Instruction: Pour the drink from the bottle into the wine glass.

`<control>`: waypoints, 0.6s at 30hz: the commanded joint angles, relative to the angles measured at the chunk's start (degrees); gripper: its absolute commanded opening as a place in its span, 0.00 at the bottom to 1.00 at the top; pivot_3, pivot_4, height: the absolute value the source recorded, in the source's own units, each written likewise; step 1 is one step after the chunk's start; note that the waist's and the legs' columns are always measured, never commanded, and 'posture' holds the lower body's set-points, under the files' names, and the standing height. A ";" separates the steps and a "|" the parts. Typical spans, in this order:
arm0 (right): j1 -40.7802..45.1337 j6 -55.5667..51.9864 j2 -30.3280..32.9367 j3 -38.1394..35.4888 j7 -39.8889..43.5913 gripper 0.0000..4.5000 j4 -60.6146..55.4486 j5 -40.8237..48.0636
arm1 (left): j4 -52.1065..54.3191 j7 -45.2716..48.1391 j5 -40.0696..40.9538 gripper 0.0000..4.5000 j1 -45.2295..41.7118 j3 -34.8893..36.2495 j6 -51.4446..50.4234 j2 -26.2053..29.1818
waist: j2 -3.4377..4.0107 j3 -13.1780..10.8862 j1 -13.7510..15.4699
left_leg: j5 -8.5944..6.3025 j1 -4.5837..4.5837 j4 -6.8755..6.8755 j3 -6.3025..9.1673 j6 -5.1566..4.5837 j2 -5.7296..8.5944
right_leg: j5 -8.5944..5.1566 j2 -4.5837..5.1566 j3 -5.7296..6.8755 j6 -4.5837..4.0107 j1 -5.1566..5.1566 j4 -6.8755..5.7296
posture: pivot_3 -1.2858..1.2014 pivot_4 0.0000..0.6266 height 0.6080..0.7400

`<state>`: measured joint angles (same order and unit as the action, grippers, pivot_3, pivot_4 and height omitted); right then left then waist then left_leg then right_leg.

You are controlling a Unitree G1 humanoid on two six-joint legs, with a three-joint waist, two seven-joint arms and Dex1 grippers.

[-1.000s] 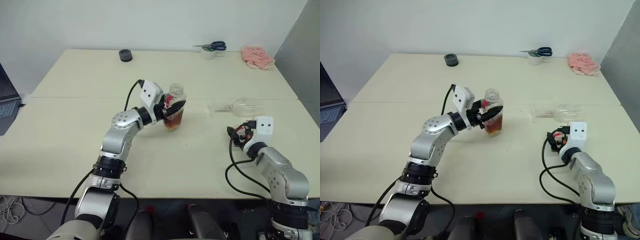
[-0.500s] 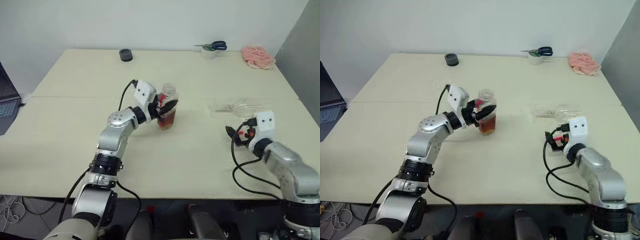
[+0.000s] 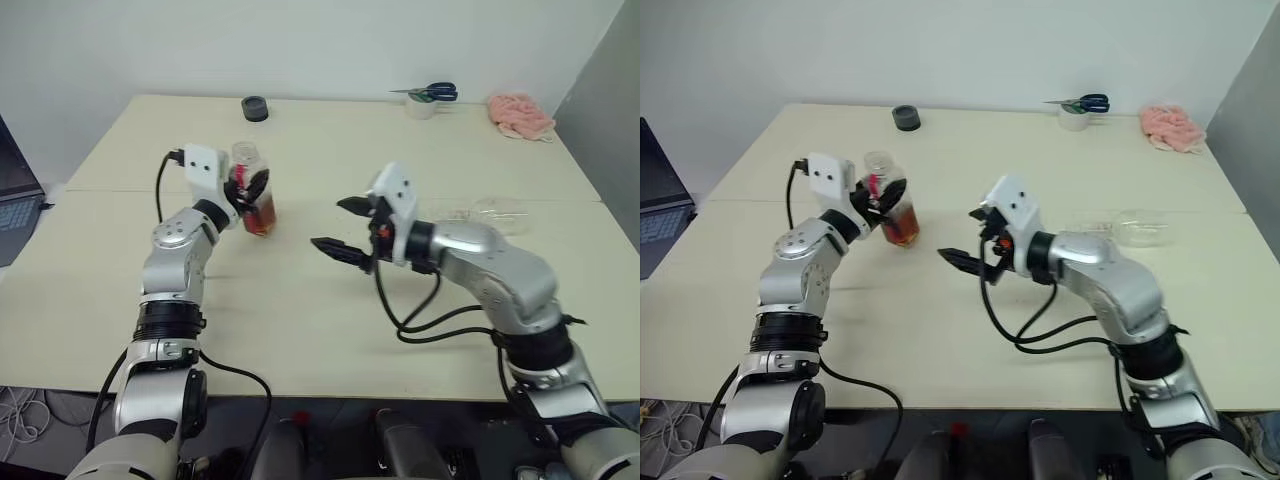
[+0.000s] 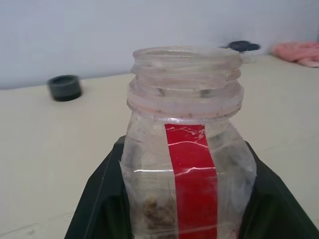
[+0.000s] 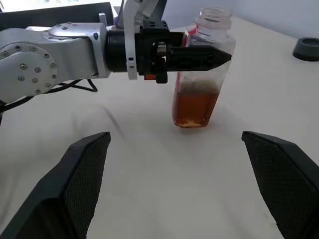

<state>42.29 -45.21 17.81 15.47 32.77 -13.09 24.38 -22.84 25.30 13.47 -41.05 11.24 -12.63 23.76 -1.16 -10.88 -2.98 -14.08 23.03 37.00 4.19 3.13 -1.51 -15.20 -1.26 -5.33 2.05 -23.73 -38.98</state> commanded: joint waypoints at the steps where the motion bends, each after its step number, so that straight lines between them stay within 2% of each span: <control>1: 2.90 4.31 -2.43 0.86 0.98 1.00 3.40 -2.39 | 2.76 -3.22 -0.48 0.42 -0.03 2.52 2.38 1.47 | -0.01 0.00 0.30 | 0.00 0.02 0.00 0.03 0.01 0.02 | 0.00 0.05 0.05 0.00 -0.01 0.00 | 0.52 0.24 1.00; 6: 4.42 6.10 -4.89 0.01 1.00 1.00 7.13 -3.93 | 4.96 -5.53 -0.35 0.42 2.23 3.97 2.24 1.71 | -0.01 0.00 0.57 | -0.01 0.06 -0.04 0.08 0.02 0.05 | 0.01 0.29 0.19 -0.01 -0.02 0.01 | 0.52 0.24 1.00; 15: 5.14 6.67 -5.69 0.15 1.89 1.00 9.81 -6.20 | 6.43 -8.48 0.00 0.42 6.63 5.15 3.61 1.33 | -0.02 0.01 0.58 | 0.00 0.02 -0.02 0.14 0.02 0.08 | 0.04 0.25 0.26 -0.06 -0.02 -0.07 | 0.52 0.24 1.00; 17: 5.12 6.74 -5.54 0.06 2.14 1.00 9.98 -6.42 | 7.08 -8.76 0.33 0.58 7.36 5.39 3.41 1.24 | -0.02 0.01 0.50 | 0.00 0.01 -0.02 0.14 0.02 0.07 | 0.04 0.24 0.26 -0.06 -0.02 -0.07 | 0.52 0.24 1.00; 18: 5.09 6.76 -5.48 0.00 2.26 1.00 10.05 -6.54 | 7.39 -8.75 0.42 0.63 7.71 5.41 3.38 1.21 | -0.02 0.01 0.48 | 0.00 0.01 -0.02 0.14 0.02 0.07 | 0.04 0.24 0.26 -0.07 -0.02 -0.07 | 0.52 0.24 1.00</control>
<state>45.82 -39.65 12.51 16.77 34.35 -1.98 17.89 -18.48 16.92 13.42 -33.48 15.49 -10.35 24.55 -1.18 -10.87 -2.50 -14.08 23.04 36.97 4.32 3.15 -1.44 -15.16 -1.02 -5.07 1.98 -23.75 -39.06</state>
